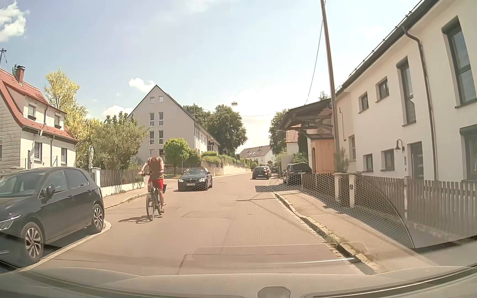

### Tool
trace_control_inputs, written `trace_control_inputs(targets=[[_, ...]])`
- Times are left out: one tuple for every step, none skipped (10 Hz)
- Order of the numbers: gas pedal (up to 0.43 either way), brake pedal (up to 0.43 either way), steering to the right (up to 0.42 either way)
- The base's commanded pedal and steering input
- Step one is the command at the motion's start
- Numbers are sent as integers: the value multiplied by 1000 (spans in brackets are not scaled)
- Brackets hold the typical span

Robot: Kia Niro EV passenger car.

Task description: Follow the waypoints while adhering to traffic rules and regulations

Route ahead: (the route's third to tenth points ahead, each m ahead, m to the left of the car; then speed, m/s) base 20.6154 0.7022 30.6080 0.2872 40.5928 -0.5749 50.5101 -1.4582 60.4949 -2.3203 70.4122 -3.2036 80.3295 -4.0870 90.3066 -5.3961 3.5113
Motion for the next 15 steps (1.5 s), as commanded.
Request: trace_control_inputs(targets=[[0,0,-9],[0,0,-11],[0,0,-14],[0,0,-19],[59,0,-24],[87,0,-27],[157,0,-29],[157,0,-29],[157,0,-29],[169,0,-32],[169,0,-35],[169,0,-35],[177,0,-36],[177,0,-37],[197,0,-37]])
